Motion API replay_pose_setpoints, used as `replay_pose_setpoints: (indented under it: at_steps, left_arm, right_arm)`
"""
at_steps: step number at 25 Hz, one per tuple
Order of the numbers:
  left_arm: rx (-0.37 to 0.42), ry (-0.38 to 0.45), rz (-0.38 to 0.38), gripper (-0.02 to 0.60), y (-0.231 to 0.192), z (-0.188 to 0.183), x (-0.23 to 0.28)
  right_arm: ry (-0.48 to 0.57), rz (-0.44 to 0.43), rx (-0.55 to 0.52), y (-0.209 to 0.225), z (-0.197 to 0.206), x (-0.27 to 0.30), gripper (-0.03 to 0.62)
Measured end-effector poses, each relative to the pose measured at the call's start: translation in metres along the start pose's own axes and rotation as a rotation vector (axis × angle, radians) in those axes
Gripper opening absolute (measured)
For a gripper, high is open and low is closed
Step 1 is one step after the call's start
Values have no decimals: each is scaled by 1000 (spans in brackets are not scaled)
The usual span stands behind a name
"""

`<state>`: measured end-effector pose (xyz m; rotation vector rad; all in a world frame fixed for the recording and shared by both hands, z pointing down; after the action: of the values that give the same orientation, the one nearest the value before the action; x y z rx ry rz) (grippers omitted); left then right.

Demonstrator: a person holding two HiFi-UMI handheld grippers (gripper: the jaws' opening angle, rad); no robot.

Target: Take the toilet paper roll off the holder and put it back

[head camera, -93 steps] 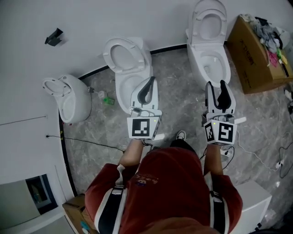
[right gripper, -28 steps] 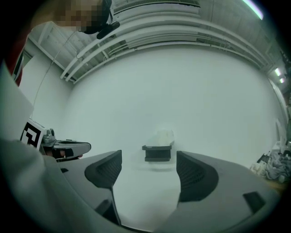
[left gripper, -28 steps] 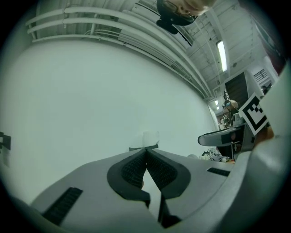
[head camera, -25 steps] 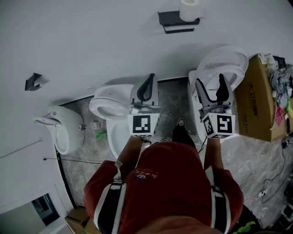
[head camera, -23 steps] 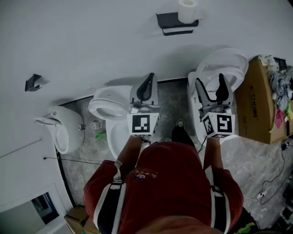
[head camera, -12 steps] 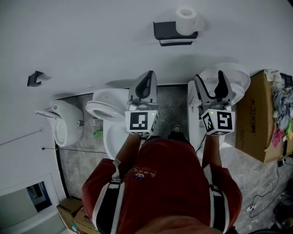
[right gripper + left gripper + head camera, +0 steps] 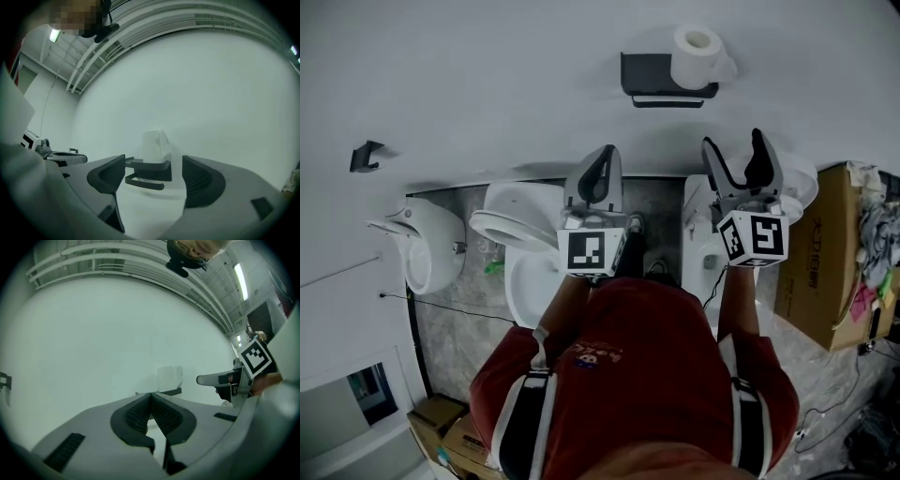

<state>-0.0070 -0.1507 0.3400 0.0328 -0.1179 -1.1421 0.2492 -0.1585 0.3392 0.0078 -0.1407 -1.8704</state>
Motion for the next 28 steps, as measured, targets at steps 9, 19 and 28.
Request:
replay_pose_setpoints:
  at_steps: [9,19,28]
  left_arm:
    - [-43,-7,-4,14,-40,14,51]
    - [-75,-37,43,15,-71,33,104]
    - [-84,-42,63,15,-83,41,125]
  right_arm:
    - [-15,16,-75,1,-25,72,388]
    - [-32,7,-94,7,-45,132,411]
    - [-69,10,-124,1,-47,155,411]
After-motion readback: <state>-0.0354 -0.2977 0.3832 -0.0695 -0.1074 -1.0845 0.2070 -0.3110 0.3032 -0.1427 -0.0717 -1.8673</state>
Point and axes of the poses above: the fingertips, and each gripper's own axes: x forward along the fingers, y to its right, z out of its underside, the point moved 10 cm from there along -x, backward along the fingers, and after that the axes turned 9 degrees about -y, right-handed, at the moved point
